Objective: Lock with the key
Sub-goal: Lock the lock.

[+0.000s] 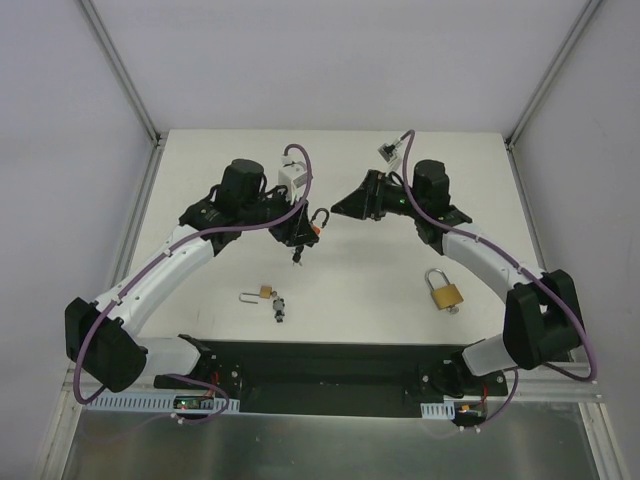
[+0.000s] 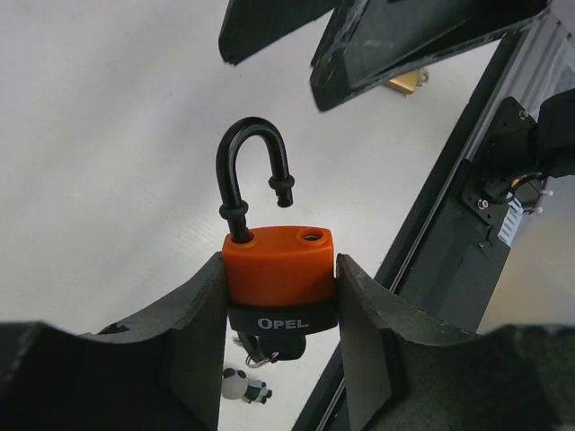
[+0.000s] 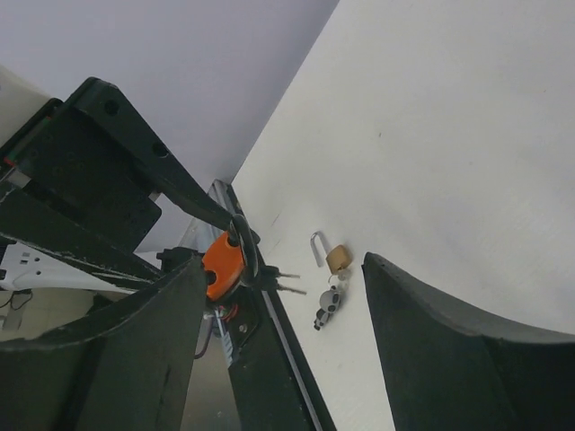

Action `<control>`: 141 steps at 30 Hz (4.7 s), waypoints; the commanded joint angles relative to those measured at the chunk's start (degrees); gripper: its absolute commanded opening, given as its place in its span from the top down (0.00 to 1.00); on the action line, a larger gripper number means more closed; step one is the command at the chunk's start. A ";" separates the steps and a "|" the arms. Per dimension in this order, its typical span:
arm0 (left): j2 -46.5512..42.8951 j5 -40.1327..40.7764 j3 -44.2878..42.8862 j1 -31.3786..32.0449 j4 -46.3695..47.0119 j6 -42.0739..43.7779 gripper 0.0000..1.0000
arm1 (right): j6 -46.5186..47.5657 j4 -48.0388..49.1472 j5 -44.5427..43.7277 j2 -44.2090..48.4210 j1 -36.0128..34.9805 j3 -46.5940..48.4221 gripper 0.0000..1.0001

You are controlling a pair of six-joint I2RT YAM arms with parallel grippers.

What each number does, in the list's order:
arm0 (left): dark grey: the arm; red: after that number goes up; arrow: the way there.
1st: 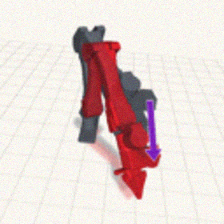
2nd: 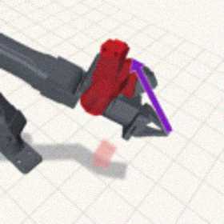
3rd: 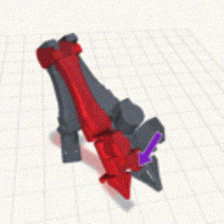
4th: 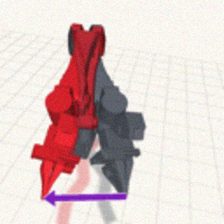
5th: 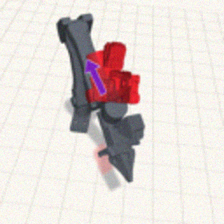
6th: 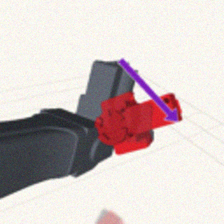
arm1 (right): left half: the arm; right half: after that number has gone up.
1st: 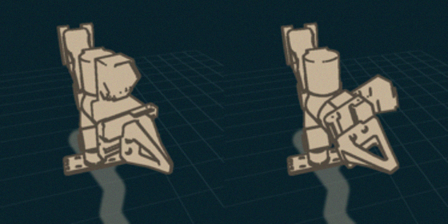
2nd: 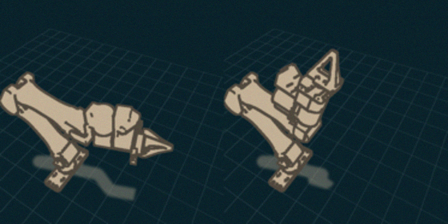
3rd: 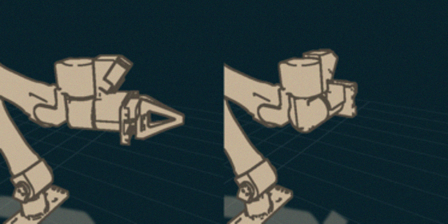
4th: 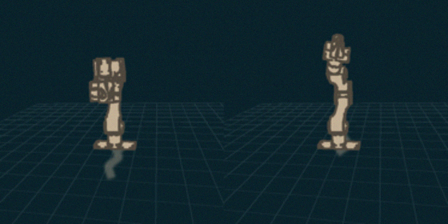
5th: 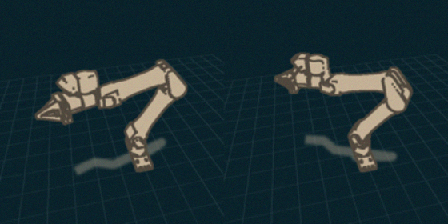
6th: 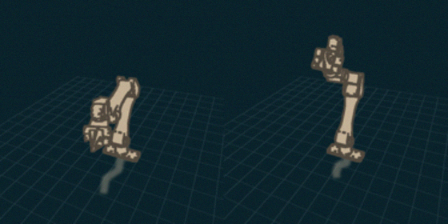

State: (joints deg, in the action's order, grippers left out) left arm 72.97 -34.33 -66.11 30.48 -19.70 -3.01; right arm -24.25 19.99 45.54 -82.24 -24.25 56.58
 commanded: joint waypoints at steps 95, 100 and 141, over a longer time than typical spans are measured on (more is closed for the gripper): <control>5.52 -11.30 9.68 0.55 50.64 -19.75 1.00 | -18.73 14.56 -5.55 11.40 3.59 -7.98 0.43; 1.92 -12.08 13.54 -2.61 55.11 -24.92 1.00 | -13.64 10.70 -3.09 13.06 5.00 -5.52 0.15; -8.63 -24.82 23.83 -10.97 55.30 -31.01 1.00 | 6.50 -9.53 4.20 14.47 7.46 -0.42 0.23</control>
State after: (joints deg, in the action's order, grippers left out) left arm 66.08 -56.99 -41.30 20.12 33.28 -35.68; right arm -18.57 9.10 47.42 -66.94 -16.01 52.53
